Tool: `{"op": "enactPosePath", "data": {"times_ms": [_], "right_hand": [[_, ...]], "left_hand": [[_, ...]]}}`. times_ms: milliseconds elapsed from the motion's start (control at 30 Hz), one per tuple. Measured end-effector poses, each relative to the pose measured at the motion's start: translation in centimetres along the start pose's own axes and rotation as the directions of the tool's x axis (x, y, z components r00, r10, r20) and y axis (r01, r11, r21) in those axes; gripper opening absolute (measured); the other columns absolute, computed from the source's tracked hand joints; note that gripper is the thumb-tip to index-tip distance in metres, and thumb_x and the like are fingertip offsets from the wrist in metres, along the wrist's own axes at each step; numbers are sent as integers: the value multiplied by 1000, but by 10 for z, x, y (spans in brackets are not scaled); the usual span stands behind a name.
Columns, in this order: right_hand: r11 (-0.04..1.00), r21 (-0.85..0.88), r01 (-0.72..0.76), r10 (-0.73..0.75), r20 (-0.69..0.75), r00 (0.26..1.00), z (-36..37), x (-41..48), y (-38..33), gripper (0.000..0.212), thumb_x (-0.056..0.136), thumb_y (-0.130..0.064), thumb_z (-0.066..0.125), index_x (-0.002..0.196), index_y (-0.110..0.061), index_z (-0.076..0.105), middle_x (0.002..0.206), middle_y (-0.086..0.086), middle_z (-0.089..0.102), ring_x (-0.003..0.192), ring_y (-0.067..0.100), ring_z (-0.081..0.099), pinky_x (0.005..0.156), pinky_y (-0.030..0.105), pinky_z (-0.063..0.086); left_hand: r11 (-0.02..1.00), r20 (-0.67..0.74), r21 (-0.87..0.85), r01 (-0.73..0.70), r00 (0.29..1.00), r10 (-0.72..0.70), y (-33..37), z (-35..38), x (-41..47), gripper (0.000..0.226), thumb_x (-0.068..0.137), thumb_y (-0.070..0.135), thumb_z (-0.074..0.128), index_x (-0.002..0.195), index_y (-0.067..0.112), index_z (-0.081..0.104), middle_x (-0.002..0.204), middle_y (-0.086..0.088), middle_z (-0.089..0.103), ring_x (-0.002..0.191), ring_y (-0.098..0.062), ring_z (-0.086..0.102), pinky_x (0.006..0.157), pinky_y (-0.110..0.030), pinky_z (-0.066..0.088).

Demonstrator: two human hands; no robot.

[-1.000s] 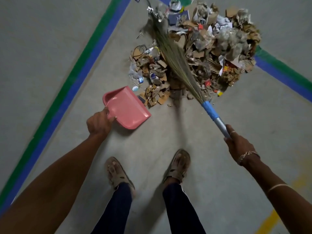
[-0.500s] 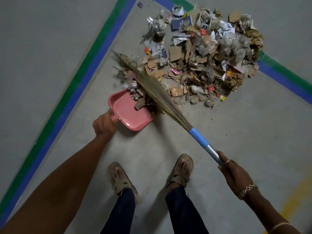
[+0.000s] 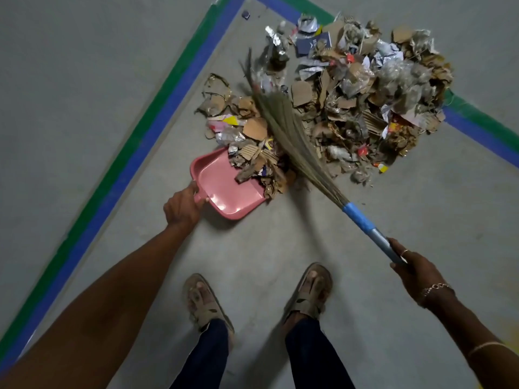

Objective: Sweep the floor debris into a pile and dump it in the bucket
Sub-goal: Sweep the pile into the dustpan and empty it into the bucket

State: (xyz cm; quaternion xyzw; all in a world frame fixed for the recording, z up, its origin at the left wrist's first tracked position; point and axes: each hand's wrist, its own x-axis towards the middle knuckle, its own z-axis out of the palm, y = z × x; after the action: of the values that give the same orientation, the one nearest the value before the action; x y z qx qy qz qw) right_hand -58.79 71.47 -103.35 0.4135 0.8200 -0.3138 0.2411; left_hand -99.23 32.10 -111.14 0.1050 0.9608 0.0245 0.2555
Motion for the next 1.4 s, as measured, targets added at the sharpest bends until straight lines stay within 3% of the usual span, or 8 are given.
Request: {"op": "enactPosePath", "data": {"times_ms": [100,333,633,933,1067,1200,1333,1400], "right_hand": [[998,-20,64,-63,47,997,10,0,5,65,87,-6,71,145,-26,49,94,10,67,82,27,61,73,31,42],[976,83,203,-217,249,944,52,-42,24,73,85,-8,74,140,-45,44,104,-2,71,92,15,67,81,26,50],[957,260,127,-150,71,986,48,-100,16,66,88,-1,69,143,-33,51,126,-21,64,114,-4,60,96,11,42],[972,224,75,-57,-89,994,33,-61,6,64,87,-3,70,144,-28,51,110,-1,68,100,10,64,84,13,44],[993,119,-14,16,-21,1000,33,-25,-9,63,86,-3,70,142,-26,54,114,6,71,105,24,67,81,24,40],[990,142,9,-22,86,996,40,-27,-15,63,83,5,71,140,-17,56,121,2,69,108,12,61,86,19,39],[986,167,24,-55,181,982,50,-43,-17,57,85,12,65,137,-9,57,128,6,64,109,2,58,77,-3,37],[984,178,12,-57,247,967,54,-53,-15,53,89,3,66,138,-15,57,130,4,64,114,7,59,84,2,41]], "left_hand": [[1000,-14,-19,21,1000,-21,-3,10,-4,47,93,59,55,128,27,55,101,-16,70,92,-42,67,77,-43,52],[987,-39,-137,82,995,-88,-2,18,-22,46,86,51,70,124,28,62,106,-13,72,97,-39,67,79,-41,53],[981,-83,-152,117,988,-131,16,14,-31,54,87,60,66,133,32,59,102,-10,73,91,-35,68,74,-37,51],[985,-64,-113,129,989,-136,19,12,-28,45,89,52,67,127,29,63,99,-10,72,88,-34,68,71,-34,47],[989,-72,-75,127,989,-132,19,11,-23,40,89,53,67,118,24,65,95,-10,72,85,-33,68,67,-32,42],[986,-74,-96,136,987,-143,17,14,-20,41,88,55,67,115,24,67,96,-9,73,87,-33,68,71,-34,47],[976,-64,-121,181,980,-189,11,18,-19,50,84,58,66,125,30,64,107,-9,73,101,-34,67,85,-38,50],[978,-76,-133,162,982,-173,11,19,-23,52,85,61,63,128,33,62,104,-8,73,98,-34,68,82,-38,51]]}}
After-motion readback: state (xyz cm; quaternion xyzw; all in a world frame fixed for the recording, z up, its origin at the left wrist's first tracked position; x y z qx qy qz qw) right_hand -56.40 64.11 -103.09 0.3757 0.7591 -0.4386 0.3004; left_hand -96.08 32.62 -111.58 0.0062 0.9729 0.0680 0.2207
